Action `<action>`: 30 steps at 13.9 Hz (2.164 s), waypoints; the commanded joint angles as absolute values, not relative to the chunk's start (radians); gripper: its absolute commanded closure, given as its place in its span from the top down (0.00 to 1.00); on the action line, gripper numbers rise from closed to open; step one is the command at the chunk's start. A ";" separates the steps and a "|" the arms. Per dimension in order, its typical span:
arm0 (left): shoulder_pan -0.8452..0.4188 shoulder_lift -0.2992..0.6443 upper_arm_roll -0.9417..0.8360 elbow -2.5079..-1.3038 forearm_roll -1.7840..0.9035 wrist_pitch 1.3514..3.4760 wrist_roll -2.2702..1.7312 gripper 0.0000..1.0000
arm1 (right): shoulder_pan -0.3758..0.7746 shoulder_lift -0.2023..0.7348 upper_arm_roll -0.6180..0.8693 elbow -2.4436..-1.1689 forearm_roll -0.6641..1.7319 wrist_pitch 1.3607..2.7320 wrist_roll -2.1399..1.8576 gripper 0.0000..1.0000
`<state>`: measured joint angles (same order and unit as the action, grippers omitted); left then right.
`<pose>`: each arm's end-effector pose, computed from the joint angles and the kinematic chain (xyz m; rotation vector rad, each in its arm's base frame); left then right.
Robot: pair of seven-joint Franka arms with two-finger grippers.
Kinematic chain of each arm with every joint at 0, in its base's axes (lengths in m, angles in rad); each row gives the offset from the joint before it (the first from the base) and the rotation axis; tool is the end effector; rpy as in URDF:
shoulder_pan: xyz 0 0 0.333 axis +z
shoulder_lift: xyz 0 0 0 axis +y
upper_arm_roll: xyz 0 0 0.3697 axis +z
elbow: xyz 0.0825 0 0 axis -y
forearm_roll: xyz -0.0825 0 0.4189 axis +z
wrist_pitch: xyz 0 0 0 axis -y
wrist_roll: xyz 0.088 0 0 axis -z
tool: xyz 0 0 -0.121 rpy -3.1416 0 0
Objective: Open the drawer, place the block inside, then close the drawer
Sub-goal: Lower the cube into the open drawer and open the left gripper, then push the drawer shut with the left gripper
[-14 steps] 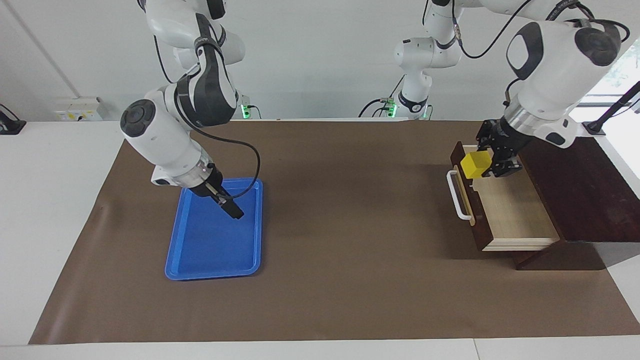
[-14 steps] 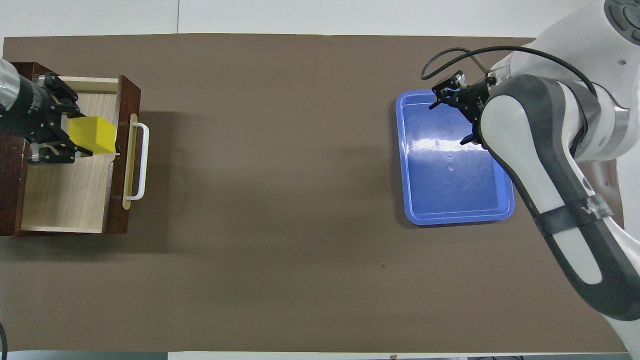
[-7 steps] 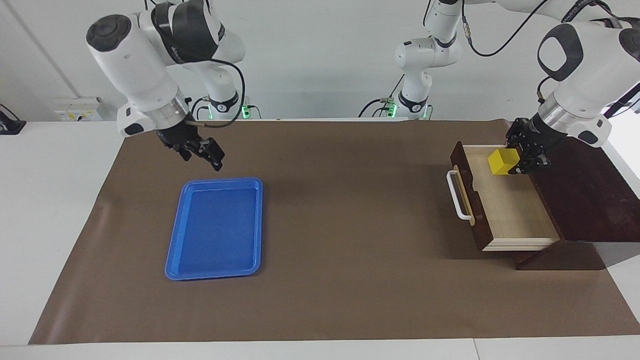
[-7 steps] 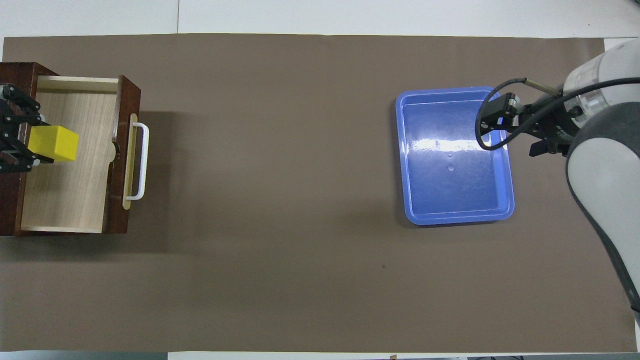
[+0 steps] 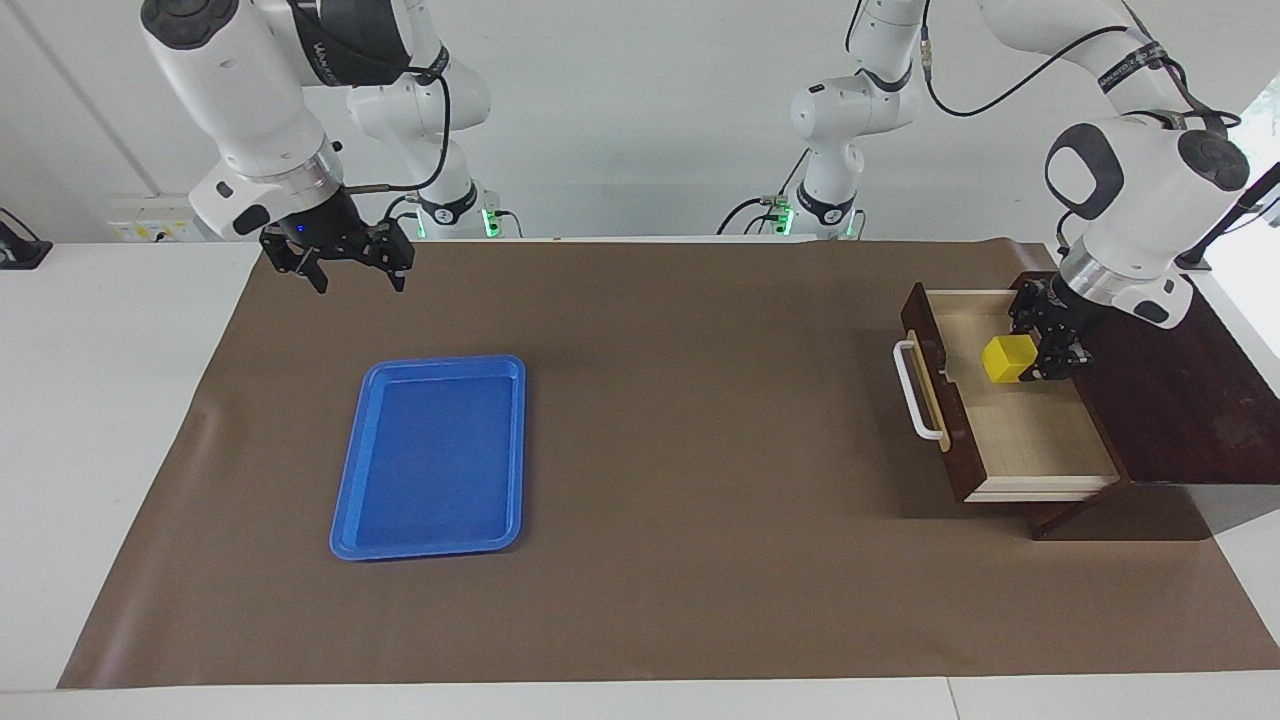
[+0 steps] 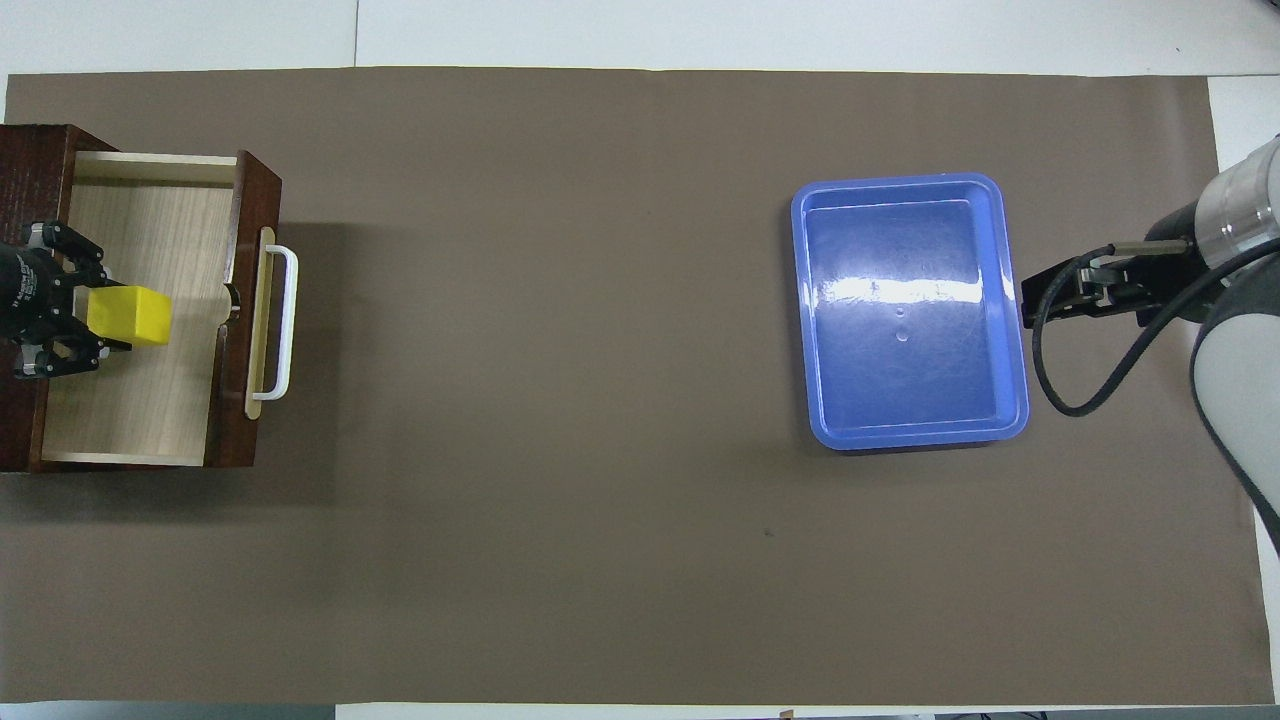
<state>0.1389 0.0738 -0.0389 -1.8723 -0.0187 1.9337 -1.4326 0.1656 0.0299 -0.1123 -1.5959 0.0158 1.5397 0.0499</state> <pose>0.6130 0.0605 0.4968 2.2499 2.1804 -0.0349 0.5925 0.0346 0.6314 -3.1307 -0.0049 0.1354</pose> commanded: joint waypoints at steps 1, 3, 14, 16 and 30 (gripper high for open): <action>0.124 0.020 -0.044 -1.977 -0.003 1.999 -1.468 0.00 | 0.095 0.002 -0.100 -1.631 0.005 1.543 -0.053 1.00; 0.129 0.021 -0.044 -1.980 -0.003 2.008 -1.457 0.00 | 0.069 -0.005 -0.100 -1.647 0.005 1.540 -0.075 1.00; 0.080 0.037 -0.051 -1.824 -0.034 1.889 -1.466 1.00 | 0.067 0.017 -0.100 -1.631 0.023 1.555 0.035 1.00; -0.016 0.055 -0.049 -1.784 -0.044 1.874 -1.517 1.00 | 0.071 0.011 -0.100 -1.646 0.009 1.569 0.038 1.00; -0.052 0.117 -0.045 -1.872 0.051 1.993 -1.543 1.00 | 0.034 0.003 -0.100 -1.671 0.003 1.603 0.032 1.00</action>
<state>-0.0697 0.1311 -0.0441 -1.8664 0.0251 1.9735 -1.5575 0.0519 0.0239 -0.1118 -1.6403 0.0151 1.5681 0.0186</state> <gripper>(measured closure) 0.000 0.000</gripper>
